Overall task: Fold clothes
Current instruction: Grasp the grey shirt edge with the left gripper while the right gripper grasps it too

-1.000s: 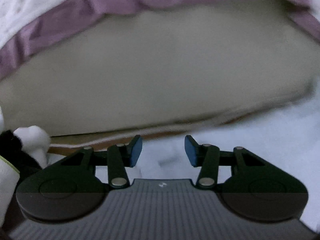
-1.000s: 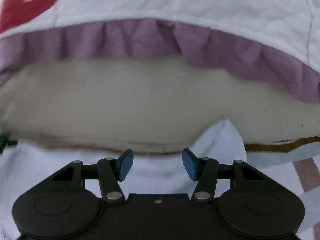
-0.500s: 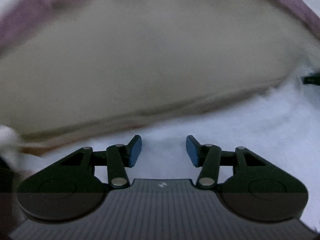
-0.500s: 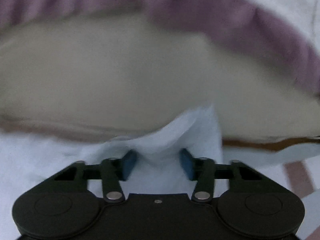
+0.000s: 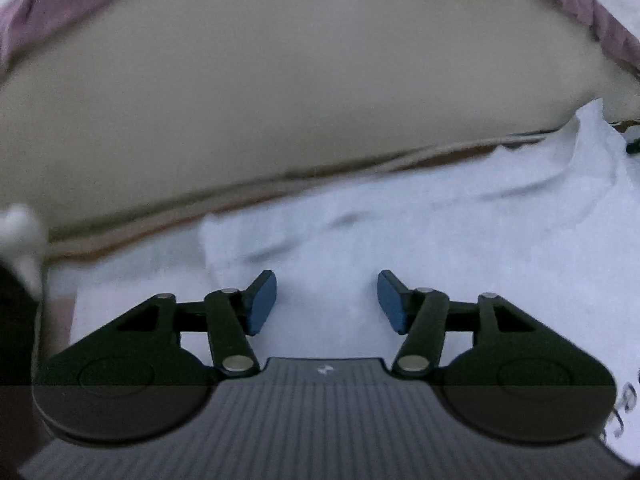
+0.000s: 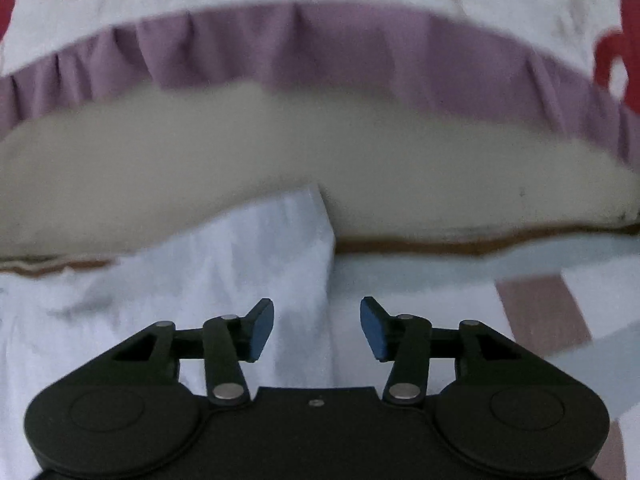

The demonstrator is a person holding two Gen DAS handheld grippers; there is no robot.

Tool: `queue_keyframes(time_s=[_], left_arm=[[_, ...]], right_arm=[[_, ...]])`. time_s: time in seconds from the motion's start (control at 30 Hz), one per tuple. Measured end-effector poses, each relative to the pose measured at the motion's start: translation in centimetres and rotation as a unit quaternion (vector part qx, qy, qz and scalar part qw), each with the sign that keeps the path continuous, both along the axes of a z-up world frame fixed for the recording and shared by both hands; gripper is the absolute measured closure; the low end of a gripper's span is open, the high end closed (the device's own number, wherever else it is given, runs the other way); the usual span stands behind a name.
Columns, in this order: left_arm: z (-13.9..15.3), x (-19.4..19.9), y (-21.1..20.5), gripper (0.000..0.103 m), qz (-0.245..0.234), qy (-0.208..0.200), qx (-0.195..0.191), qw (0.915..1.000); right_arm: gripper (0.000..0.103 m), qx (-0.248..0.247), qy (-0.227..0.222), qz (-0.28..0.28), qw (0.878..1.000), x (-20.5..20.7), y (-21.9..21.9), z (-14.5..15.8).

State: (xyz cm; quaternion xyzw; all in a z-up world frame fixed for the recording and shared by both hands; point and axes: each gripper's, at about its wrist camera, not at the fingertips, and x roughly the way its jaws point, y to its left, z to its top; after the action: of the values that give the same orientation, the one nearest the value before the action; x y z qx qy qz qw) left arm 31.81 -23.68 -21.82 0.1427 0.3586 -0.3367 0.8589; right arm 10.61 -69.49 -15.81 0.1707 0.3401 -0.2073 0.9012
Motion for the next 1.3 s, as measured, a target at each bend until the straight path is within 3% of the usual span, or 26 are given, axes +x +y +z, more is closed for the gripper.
queue_keyframes(time_s=[0.13,0.2,0.3,0.33,0.37,0.4,0.47,0.53,0.6,0.63,0.7,0.73,0.77,0.83,0.9,0.97,1.07,1.13,1.17,1.2,1.23,1.27,1.3], left_arm=[[-0.1,0.1,2.0,0.035,0.021,0.008,-0.001,0.9997],[-0.2,0.4,2.7,0.013,0.034,0.007,0.007,0.9994],[-0.4,1.7,2.9,0.008,0.071,0.036,-0.037,0.9961],[-0.5,2.2,2.4,0.008,0.075,0.041,-0.053,0.9949],[-0.6,2.7,2.0,0.014,0.077,0.046,-0.069,0.9935],[-0.4,2.7,2.0,0.051,0.076,0.043,-0.071,0.9937],[0.2,2.8,1.9,0.1,0.081,0.036,-0.058,0.9944],[1.8,2.0,2.1,0.1,0.094,0.005,-0.076,0.9927],[5.3,-0.2,4.3,0.101,0.109,-0.035,-0.137,0.9839],[6.4,-1.0,5.6,0.101,0.121,-0.032,-0.166,0.9781],[8.3,-2.6,8.2,0.101,0.146,-0.016,-0.221,0.9641],[8.0,-2.5,8.9,0.101,0.154,0.021,-0.225,0.9619],[7.3,-2.3,9.5,0.101,0.161,0.063,-0.222,0.9595],[5.3,-1.7,10.0,0.101,0.168,0.147,-0.212,0.9514],[2.8,-1.5,9.0,0.101,0.165,0.173,-0.161,0.9576],[1.1,-1.4,8.2,0.101,0.159,0.179,-0.122,0.9632],[0.5,-1.1,7.8,0.1,0.142,0.163,-0.097,0.9715],[0.5,-0.5,7.4,0.096,0.128,0.154,-0.085,0.976],[0.7,-0.6,7.2,0.088,0.126,0.142,-0.081,0.9784],[1.0,-0.7,7.1,0.069,0.125,0.128,-0.077,0.9807],[1.0,-1.0,6.8,0.057,0.122,0.108,-0.074,0.9837],[0.9,-1.3,6.4,0.039,0.119,0.087,-0.072,0.9865],[0.8,-1.6,6.0,0.036,0.115,0.066,-0.069,0.9888]], right_arm=[[0.037,0.007,-0.008,0.014,1.0,-1.7,-0.1,-0.9],[0.035,0.014,-0.023,-0.002,1.0,-1.7,-0.5,-1.0],[0.035,0.024,-0.047,-0.036,0.998,0.9,-0.2,-2.2],[0.045,0.014,-0.043,-0.029,0.999,2.1,0.3,-2.3],[0.079,0.001,-0.036,-0.014,0.999,3.4,0.8,-2.5],[0.1,-0.019,-0.031,0.009,0.999,4.4,1.7,-2.4],[0.1,-0.066,-0.032,0.033,0.997,5.0,3.7,-1.7],[0.1,-0.068,-0.056,0.036,0.995,4.5,4.3,-0.3],[0.1,-0.004,-0.118,0.032,0.993,2.2,3.5,1.9],[0.1,0.047,-0.167,0.021,0.985,0.2,2.8,3.0],[0.1,0.133,-0.258,-0.005,0.957,-4.6,1.3,4.4],[0.1,0.152,-0.265,-0.021,0.952,-6.2,0.7,4.6],[0.1,0.155,-0.246,-0.037,0.956,-7.1,0.1,4.4],[0.1,0.125,-0.157,-0.055,0.978,-7.2,-0.9,3.3],[0.1,0.101,-0.073,-0.054,0.991,-6.5,-1.1,2.2],[0.1,0.076,-0.029,-0.041,0.996,-5.7,-0.5,1.6],[0.099,0.045,-0.002,-0.016,0.999,-5.0,0.7,0.8],[0.091,0.054,-0.002,-0.005,0.999,-4.6,0.5,0.1],[0.085,0.068,-0.005,-0.007,0.998,-4.8,0.1,-0.6],[0.066,0.084,-0.012,-0.016,0.996,-5.1,-0.2,-0.9],[0.049,0.1,-0.021,-0.027,0.994,-5.4,-0.5,-1.1],[0.046,0.112,-0.031,-0.038,0.992,-5.8,-0.6,-1.2],[0.046,0.12,-0.037,-0.045,0.991,-6.0,-0.6,-1.3]])
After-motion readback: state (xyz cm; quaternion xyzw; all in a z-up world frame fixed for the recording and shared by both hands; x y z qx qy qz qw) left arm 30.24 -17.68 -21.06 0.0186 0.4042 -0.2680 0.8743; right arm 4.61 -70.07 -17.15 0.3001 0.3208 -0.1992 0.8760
